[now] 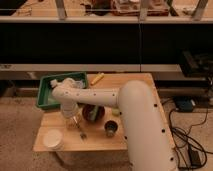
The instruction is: Place fork in paper cup
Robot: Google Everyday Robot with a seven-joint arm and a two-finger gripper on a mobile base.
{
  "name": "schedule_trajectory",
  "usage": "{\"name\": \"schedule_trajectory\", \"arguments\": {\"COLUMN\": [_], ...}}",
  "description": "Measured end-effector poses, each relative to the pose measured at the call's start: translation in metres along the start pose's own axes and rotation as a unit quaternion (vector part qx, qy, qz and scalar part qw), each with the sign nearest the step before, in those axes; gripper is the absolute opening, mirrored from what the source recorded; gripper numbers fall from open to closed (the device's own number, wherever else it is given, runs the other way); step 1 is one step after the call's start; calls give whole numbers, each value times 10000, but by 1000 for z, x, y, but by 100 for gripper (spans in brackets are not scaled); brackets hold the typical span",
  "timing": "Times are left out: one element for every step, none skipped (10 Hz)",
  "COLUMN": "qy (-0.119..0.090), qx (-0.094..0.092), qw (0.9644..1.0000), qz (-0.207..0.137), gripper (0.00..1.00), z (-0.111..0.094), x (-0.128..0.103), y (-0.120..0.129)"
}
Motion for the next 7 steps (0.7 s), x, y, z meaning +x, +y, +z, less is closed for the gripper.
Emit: {"name": "schedule_trajectory", "arguments": {"qy": [-8, -16, -27, -30, -50, -72, -88], "qx": [27, 34, 39, 40, 28, 25, 18], "qw": [10000, 10000, 10000, 10000, 10000, 10000, 10000], "qz": [34, 46, 38, 26, 27, 37, 35], "gripper": [37, 37, 33, 24, 16, 6, 3], "z": [0, 1, 2, 2, 2, 3, 4], "x": [-1, -1, -1, 0, -1, -1, -1], "y": [-1, -1, -3, -6, -5, -4, -5]}}
